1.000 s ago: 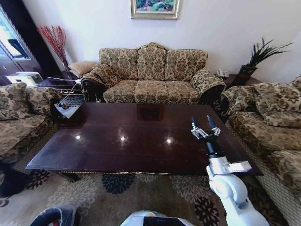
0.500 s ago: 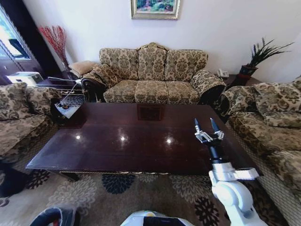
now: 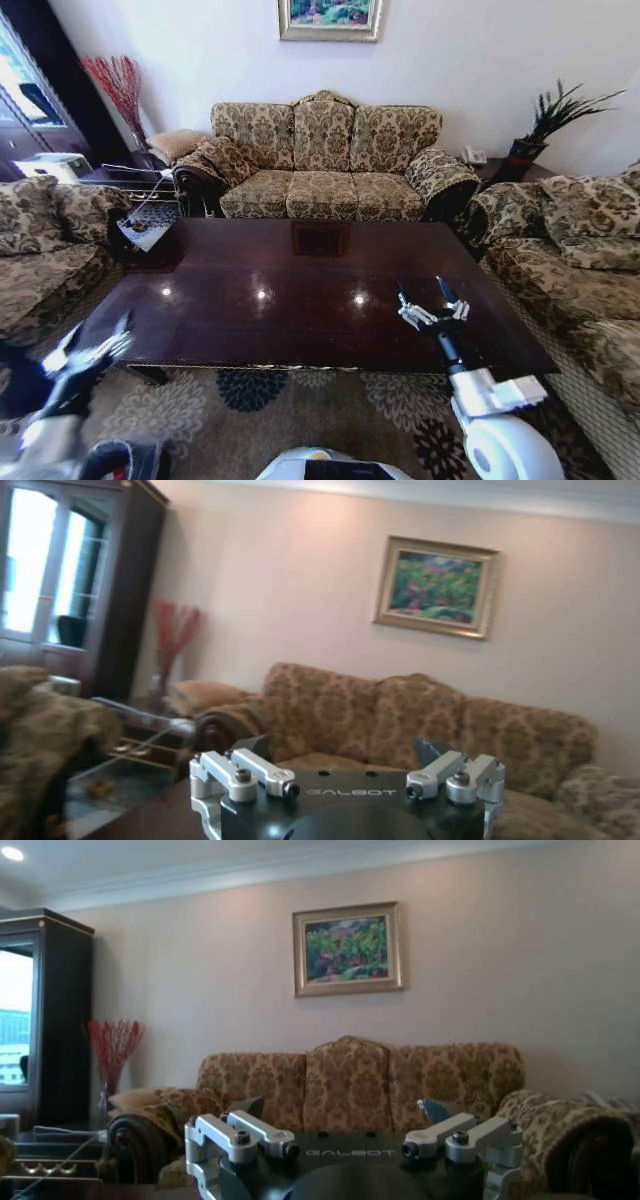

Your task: Move to the front of the table and place the trash on the table into the trash bin.

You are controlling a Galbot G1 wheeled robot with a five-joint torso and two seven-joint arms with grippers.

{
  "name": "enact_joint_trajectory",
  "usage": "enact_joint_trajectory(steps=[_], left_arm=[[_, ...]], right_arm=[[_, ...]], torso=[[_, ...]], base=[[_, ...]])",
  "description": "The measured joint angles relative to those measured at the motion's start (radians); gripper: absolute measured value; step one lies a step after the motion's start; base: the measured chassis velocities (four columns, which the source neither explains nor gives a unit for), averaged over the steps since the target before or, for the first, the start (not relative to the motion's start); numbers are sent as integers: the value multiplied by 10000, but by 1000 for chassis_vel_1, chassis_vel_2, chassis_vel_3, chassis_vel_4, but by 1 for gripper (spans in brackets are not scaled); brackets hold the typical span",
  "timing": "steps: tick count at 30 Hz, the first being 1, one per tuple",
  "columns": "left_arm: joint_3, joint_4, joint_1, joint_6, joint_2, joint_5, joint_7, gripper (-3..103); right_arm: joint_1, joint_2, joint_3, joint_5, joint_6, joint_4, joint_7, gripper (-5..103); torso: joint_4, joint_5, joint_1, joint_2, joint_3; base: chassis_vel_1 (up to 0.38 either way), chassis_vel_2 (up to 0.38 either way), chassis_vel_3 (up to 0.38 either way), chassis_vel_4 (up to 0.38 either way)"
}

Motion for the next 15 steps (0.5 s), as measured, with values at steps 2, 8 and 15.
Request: enact_joint_trajectory(steps=[2, 8, 15], left_arm=[[411, -396, -170, 480, 166, 64, -145, 98], [764, -383, -425, 1706, 303, 91, -396, 100], [740, -270, -548, 1929, 234, 178, -676, 100]], right_arm=[[-394, 326, 57, -293, 374, 35, -21, 100], [-786, 906, -287, -565, 789, 401, -15, 100], [-766, 928, -1105, -1295, 779, 546, 48, 100]], torso=[[3, -2, 0, 0, 0], [4, -8, 0, 0, 0], [5, -5, 0, 0, 0]], base=[[0, 0, 0, 0], [0, 0, 0, 0], [0, 0, 0, 0]])
